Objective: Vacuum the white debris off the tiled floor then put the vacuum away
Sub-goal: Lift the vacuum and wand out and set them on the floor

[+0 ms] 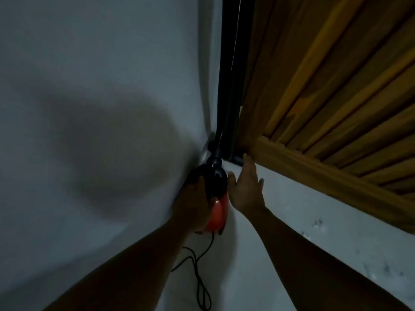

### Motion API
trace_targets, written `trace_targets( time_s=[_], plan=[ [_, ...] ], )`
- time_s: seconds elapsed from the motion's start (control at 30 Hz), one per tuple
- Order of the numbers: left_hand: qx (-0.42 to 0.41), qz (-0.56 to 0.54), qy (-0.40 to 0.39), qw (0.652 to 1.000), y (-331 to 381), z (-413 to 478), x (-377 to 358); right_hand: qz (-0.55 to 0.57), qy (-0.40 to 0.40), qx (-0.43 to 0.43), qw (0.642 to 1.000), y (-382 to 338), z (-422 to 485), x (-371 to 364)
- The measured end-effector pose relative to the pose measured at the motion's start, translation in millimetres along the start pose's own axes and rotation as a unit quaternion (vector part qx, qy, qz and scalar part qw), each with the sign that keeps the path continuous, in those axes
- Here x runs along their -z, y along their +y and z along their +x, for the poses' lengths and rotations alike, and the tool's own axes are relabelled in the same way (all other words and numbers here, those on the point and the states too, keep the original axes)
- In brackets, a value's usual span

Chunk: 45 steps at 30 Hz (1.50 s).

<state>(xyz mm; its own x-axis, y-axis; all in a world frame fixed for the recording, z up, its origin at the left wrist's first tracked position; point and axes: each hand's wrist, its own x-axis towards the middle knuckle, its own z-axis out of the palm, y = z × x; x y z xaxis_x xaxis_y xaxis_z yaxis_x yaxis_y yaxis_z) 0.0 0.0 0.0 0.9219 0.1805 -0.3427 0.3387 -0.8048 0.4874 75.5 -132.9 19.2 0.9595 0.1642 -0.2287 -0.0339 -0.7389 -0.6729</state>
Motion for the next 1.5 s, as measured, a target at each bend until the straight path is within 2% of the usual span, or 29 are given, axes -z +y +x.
trace_targets(
  time_s=[0.07, 0.17, 0.23, 0.33, 0.43, 0.57, 0.67, 0.87, 1.1, 1.5],
  plan=[
    [0.001, -0.033, -0.008, 0.999, 0.7, 32.4, -12.2, 0.05, 0.0, 0.016, 0.999, 9.6, 36.4, -16.4],
    [0.026, -0.042, 0.029, 0.998, -4.6, 82.5, -29.8, 0.109, 0.044, 0.028, 0.993, 18.1, 102.0, -35.3],
    [0.033, -0.009, 0.047, 0.998, -14.8, 104.5, -48.3, 0.091, 0.065, 0.02, 0.994, 17.4, 134.6, -40.8],
    [0.056, 0.0, 0.008, 0.998, -19.8, 117.5, -59.1, 0.087, 0.071, 0.021, 0.993, 8.4, 171.9, -48.3],
    [0.109, -0.05, -0.011, 0.993, -13.3, 121.8, -59.6, 0.089, 0.054, 0.007, 0.995, 3.4, 196.2, -53.9],
    [0.067, -0.099, 0.004, 0.993, -20.2, 126.7, -73.7, 0.077, 0.053, -0.005, 0.996, 1.7, 222.4, -45.5],
    [0.073, -0.149, 0.009, 0.986, -22.3, 129.5, -75.0, 0.061, 0.037, -0.028, 0.997, -0.3, 229.3, -40.1],
    [0.128, -0.248, 0.009, 0.96, -18.7, 122.2, -74.4, 0.072, 0.0, -0.021, 0.997, 8.0, 203.5, -40.4],
    [0.122, -0.277, 0.018, 0.953, -36.4, 64.1, -68.9, 0.066, 0.004, 0.007, 0.998, 10.0, 156.9, -4.5],
    [0.07, -0.204, 0.05, 0.975, -28.9, -116.8, -5.1, 0.13, -0.006, 0.009, 0.991, 2.0, -26.9, 63.6]
  ],
)
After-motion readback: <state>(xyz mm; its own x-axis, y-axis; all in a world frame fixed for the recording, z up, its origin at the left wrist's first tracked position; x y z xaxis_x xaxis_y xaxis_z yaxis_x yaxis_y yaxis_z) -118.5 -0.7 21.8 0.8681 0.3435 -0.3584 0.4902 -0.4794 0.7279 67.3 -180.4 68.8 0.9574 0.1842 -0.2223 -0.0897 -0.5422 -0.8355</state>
